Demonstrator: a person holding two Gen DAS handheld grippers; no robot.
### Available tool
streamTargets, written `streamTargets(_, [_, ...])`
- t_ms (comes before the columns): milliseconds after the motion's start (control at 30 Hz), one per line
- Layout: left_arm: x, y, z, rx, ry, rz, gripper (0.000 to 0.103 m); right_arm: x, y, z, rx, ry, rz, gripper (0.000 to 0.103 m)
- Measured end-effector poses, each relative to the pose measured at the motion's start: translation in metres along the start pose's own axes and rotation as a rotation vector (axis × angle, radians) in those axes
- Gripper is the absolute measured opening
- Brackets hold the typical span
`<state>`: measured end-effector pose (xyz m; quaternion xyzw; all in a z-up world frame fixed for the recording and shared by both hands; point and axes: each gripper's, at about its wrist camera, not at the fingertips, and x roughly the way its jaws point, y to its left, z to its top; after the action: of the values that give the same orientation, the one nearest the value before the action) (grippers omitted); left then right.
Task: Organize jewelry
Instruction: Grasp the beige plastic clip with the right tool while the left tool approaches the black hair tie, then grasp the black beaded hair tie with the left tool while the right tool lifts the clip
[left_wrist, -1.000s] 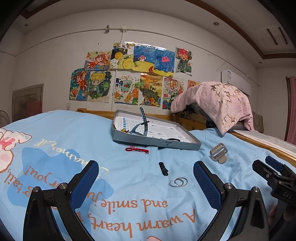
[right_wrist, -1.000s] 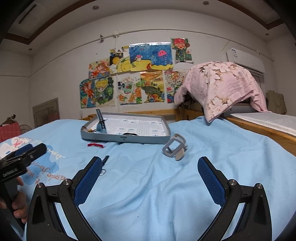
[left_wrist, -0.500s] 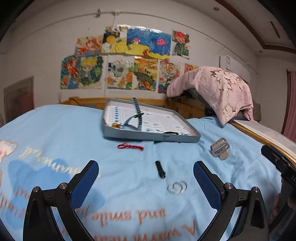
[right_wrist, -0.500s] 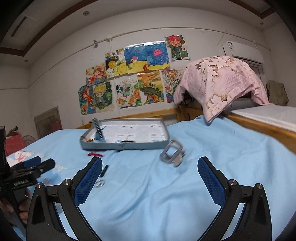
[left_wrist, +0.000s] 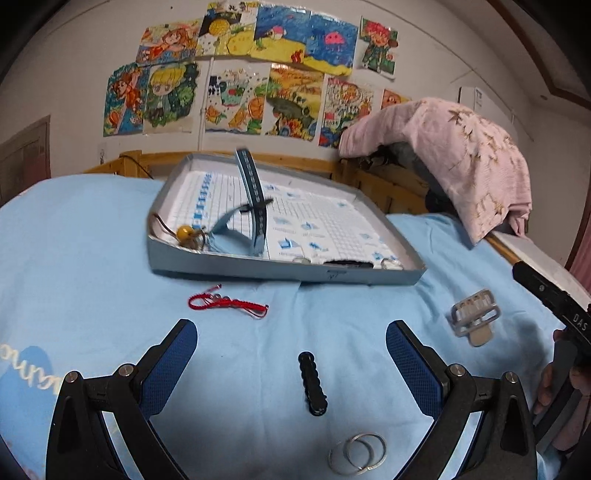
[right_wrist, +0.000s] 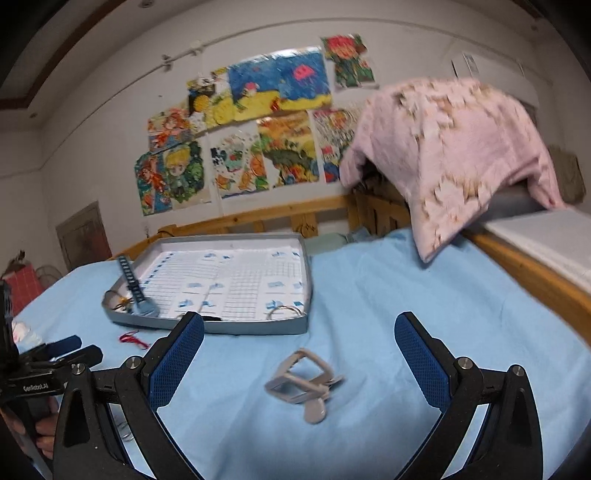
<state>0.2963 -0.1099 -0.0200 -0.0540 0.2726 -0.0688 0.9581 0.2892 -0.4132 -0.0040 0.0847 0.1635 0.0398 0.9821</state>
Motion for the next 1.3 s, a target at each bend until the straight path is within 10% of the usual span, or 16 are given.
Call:
streamTargets(400, [0.035, -0.001, -0.027, 0.017, 0.121, -0.051, 0.103, 0.077, 0.008, -0.045, -0.012, 0.253, 0.091, 0.101])
streamTargets(933, [0.043, 0.000, -0.047, 0.027, 0.157, -0.112, 0.091, 0.077, 0.038, -0.075, -0.081, 0.315, 0.240, 0.101])
streamTargets(1300, [0.039, 0.006, -0.052, 0.017, 0.153, -0.118, 0.061, 0.063, 0.033, -0.079, -0.021, 0.291, 0.236, 0.101])
